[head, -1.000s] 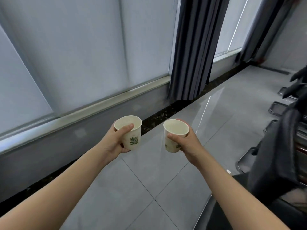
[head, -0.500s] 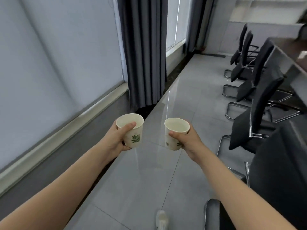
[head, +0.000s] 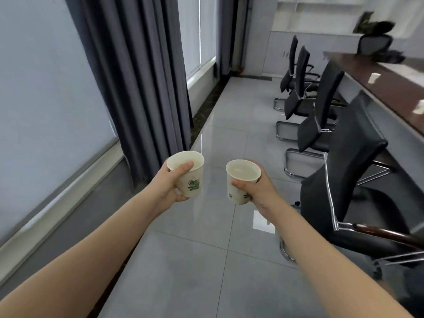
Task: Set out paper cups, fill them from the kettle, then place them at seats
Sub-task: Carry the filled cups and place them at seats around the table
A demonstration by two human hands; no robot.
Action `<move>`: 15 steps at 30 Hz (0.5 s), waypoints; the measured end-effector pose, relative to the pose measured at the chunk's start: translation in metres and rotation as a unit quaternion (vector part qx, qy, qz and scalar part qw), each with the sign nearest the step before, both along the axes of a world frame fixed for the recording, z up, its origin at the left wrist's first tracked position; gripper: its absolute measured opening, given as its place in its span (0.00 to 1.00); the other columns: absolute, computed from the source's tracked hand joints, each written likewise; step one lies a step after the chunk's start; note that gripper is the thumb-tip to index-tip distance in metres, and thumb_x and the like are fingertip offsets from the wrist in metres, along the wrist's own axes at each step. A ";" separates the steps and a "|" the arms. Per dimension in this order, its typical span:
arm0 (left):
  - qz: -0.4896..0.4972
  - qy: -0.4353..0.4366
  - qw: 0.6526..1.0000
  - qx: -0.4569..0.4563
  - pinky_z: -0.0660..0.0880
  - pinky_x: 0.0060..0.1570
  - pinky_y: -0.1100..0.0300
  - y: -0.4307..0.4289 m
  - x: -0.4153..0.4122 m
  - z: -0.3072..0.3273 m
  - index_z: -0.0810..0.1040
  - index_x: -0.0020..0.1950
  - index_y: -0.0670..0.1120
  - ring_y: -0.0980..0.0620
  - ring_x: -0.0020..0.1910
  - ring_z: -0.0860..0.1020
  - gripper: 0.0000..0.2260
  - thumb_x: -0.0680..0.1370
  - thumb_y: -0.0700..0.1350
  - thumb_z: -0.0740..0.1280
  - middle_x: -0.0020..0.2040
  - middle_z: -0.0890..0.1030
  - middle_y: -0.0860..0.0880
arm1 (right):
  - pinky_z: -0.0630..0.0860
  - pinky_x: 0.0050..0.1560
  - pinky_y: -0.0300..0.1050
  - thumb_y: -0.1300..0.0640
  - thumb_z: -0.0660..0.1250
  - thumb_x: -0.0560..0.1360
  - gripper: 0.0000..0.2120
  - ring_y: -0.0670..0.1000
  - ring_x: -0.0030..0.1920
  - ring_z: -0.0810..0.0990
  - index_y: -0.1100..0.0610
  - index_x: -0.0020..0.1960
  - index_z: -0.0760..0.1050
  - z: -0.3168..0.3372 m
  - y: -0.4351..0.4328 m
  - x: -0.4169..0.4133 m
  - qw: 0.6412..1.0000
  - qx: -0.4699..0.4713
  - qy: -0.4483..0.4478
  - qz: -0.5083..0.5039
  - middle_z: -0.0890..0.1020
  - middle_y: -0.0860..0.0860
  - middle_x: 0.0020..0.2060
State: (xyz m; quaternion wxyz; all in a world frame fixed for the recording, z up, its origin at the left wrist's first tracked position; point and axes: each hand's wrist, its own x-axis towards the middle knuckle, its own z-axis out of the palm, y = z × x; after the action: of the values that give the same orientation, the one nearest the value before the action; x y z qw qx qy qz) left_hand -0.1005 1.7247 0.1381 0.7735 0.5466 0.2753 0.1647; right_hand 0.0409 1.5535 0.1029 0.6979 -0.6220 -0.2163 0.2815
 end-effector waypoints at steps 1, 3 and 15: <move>-0.008 -0.002 1.000 0.002 0.77 0.48 0.45 0.010 0.020 0.000 0.73 0.55 0.57 0.49 0.54 0.76 0.15 0.71 0.49 0.72 0.56 0.78 0.51 | 0.76 0.55 0.52 0.48 0.79 0.49 0.37 0.48 0.53 0.79 0.46 0.57 0.73 -0.001 0.009 0.018 1.000 0.002 0.003 -0.009 0.81 0.45 0.50; -0.027 -0.002 1.000 0.001 0.77 0.48 0.45 0.034 0.065 -0.003 0.73 0.55 0.58 0.49 0.53 0.77 0.16 0.69 0.50 0.72 0.55 0.78 0.51 | 0.76 0.56 0.52 0.49 0.79 0.49 0.38 0.48 0.53 0.79 0.46 0.58 0.73 -0.002 0.028 0.057 1.000 0.008 0.012 -0.027 0.81 0.46 0.51; -0.164 0.011 0.986 0.002 0.76 0.51 0.40 0.191 0.344 -0.002 0.72 0.64 0.54 0.45 0.61 0.75 0.33 0.60 0.54 0.76 0.62 0.78 0.47 | 0.77 0.50 0.44 0.59 0.76 0.58 0.31 0.44 0.48 0.79 0.47 0.58 0.72 -0.009 0.151 0.282 0.993 0.001 0.011 -0.118 0.81 0.43 0.47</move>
State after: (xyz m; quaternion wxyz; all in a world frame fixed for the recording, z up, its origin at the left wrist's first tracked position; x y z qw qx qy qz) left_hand 0.2437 1.9157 0.1365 0.7858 0.5878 0.1897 0.0301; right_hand 0.3229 1.7040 0.0944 0.7293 -0.6392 -0.1343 0.2039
